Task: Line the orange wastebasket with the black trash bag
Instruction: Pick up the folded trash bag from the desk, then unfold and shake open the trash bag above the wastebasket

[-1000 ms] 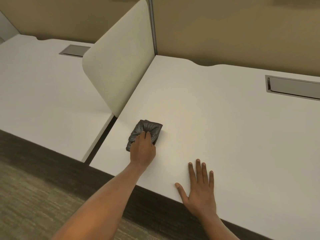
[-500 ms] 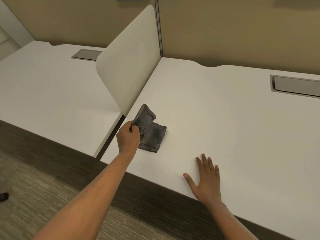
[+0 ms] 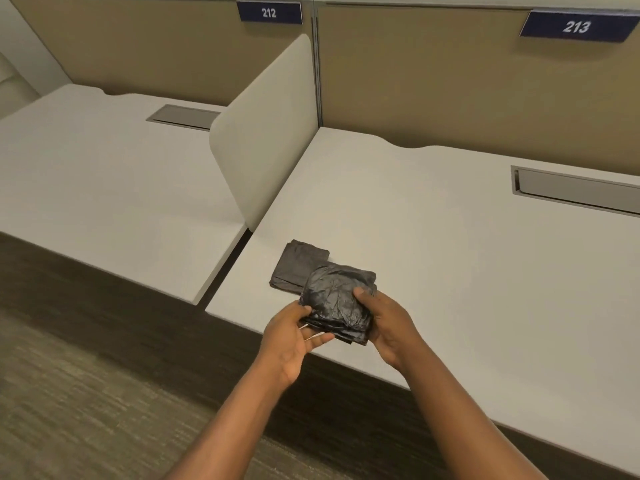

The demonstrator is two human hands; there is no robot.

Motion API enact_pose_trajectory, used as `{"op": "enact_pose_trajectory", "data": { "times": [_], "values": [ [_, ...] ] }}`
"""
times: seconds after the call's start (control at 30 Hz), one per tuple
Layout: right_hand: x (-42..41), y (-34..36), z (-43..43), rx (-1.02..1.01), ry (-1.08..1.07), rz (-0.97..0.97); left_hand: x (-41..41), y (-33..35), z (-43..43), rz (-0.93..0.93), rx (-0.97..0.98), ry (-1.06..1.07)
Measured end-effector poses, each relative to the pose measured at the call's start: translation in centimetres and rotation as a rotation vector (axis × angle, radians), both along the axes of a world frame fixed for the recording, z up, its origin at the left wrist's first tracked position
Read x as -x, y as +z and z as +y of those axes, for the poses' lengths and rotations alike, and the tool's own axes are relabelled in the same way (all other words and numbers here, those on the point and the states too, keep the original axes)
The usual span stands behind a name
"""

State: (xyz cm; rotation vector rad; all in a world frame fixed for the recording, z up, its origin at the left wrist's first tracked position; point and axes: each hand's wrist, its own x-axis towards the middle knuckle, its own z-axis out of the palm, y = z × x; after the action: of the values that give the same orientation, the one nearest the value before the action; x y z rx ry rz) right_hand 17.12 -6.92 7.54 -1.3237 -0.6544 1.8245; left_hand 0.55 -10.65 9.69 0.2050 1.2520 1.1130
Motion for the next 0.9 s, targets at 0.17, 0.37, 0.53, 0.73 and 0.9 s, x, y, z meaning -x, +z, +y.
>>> {"op": "enact_pose_trajectory", "data": {
  "times": [0.17, 0.37, 0.53, 0.73, 0.9],
  "values": [
    [-0.4, 0.8, -3.3, -0.172, 0.050, -0.407, -0.4, -0.6, -3.3, 0.966, -0.177, -0.172],
    [0.1, 2.1, -9.5, -0.243, 0.189, -0.540, -3.2, 0.4, -8.5, 0.662, -0.290, -0.400],
    [-1.1, 2.5, -14.4, -0.117, 0.152, -0.372, -4.2, 0.4, -12.6, 0.352, -0.191, -0.283],
    [-3.1, 5.1, -19.6, -0.068, 0.031, -0.235, -4.6, 1.4, -17.9, 0.263, -0.101, -0.149],
    [-6.0, 7.5, -25.5, -0.009, -0.067, -0.072, -3.9, 3.7, -23.9, 0.068, -0.065, 0.069]
  ]
}}
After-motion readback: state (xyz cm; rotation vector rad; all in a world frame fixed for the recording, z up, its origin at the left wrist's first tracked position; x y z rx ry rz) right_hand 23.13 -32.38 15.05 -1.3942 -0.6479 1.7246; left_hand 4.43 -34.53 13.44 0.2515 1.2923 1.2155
